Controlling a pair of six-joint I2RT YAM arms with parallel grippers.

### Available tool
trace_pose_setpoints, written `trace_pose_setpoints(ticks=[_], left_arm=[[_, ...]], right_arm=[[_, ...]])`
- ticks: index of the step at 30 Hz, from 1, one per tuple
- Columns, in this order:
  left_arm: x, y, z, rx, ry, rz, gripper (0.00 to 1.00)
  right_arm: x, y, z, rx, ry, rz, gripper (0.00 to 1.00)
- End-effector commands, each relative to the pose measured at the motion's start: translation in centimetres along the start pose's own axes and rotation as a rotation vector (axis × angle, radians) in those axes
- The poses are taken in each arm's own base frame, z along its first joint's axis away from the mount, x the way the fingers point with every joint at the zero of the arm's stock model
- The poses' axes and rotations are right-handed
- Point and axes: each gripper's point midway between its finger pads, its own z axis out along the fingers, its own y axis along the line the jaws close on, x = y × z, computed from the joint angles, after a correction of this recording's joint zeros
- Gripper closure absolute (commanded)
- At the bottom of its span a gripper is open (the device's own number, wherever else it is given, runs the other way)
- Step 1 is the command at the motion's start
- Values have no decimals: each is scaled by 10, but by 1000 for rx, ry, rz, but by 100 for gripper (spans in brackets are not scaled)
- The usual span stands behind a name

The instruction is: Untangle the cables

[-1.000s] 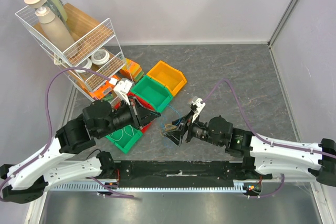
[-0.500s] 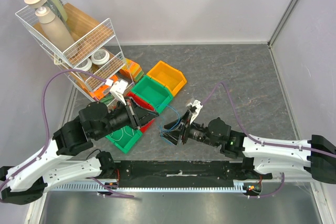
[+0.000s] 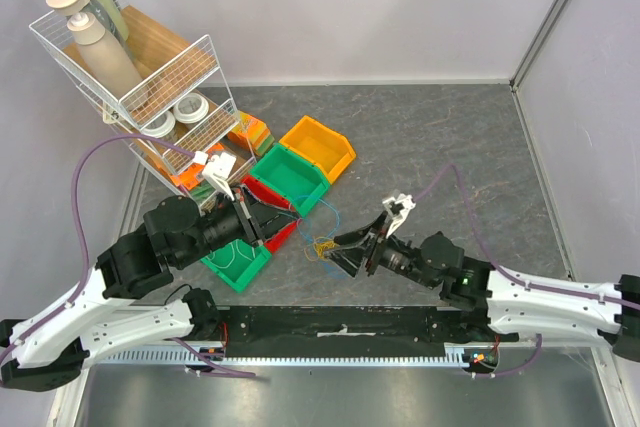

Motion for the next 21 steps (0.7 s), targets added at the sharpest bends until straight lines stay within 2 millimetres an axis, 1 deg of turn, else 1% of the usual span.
trace_pose_setpoints(ticks=[1, 4, 9, 12, 14, 16, 18, 19, 21], left_arm=[[-5, -3, 1, 6, -25, -33, 98], [-5, -4, 3, 9, -22, -35, 98], [-3, -5, 4, 14, -12, -47, 98], [-2, -5, 4, 12, -10, -48, 98], [-3, -3, 4, 2, -13, -47, 98], [-3, 1, 4, -15, -21, -44, 98], [-2, 7, 6, -38, -25, -41, 98], [0, 11, 8, -55, -26, -39, 98], [4, 24, 13, -111, -22, -26, 98]], right_arm=[[-19, 7, -9, -14, -70, -21, 31], [-17, 23, -1, -89, -51, -30, 29], [-10, 26, 21, -98, -28, -42, 29], [-6, 32, 29, -131, -25, -39, 34], [-2, 35, 31, -146, -14, -34, 44], [1, 36, 29, -156, -5, -32, 63], [3, 37, 23, -165, -1, -26, 91], [2, 39, 19, -174, -5, -16, 100], [1, 45, 11, -210, -14, -7, 100]])
